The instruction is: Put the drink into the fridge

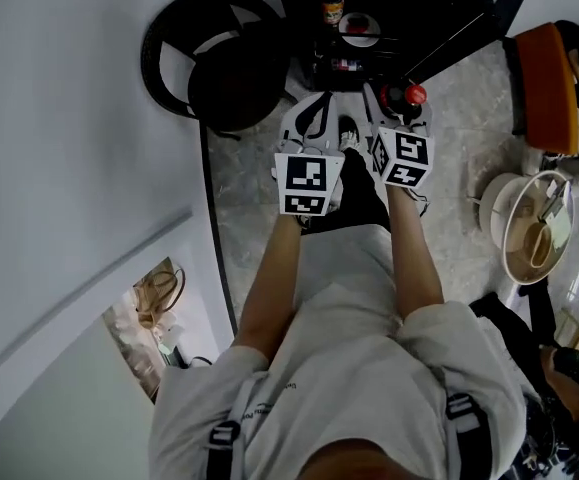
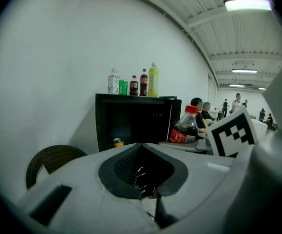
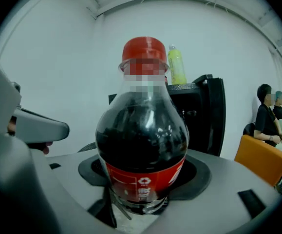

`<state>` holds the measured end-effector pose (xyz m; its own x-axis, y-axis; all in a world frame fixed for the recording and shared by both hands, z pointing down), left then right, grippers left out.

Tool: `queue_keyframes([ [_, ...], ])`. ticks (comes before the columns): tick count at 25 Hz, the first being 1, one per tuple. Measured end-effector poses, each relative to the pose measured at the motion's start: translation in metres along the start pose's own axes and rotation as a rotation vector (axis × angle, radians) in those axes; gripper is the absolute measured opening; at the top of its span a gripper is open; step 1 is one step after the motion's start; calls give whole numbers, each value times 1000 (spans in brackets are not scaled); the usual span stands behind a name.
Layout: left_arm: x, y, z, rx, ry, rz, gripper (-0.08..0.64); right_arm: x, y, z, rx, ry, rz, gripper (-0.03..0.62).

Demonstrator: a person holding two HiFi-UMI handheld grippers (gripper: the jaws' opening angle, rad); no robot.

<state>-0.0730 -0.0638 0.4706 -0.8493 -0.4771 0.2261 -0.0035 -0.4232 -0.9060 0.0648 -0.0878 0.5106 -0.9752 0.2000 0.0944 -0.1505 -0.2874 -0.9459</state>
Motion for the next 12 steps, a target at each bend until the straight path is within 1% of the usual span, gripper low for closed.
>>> queue_keyframes([
  [2, -4, -23, 7, 26, -7, 3, 9, -8, -22, 11, 2, -16, 11, 307],
  [5, -5, -45, 21, 57, -13, -13, 9, -22, -49, 38, 23, -8, 24, 308],
  [8, -4, -46, 37, 73, -19, -5, 9, -38, -62, 76, 30, -16, 22, 308],
  [12, -4, -41, 69, 73, -28, 10, 9, -58, -72, 130, 38, -15, 40, 307],
])
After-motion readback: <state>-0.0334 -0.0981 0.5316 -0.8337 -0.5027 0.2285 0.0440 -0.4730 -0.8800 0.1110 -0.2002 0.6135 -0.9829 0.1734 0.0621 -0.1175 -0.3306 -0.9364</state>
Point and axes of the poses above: the fingertips, and each gripper's own axes: z forward along the fingers, x to its left, y out of its top, the point moved 4 cm from there along -z, backward along the fingers, and after that the axes turned 11 degrees about -z, right-handed, at the moved point
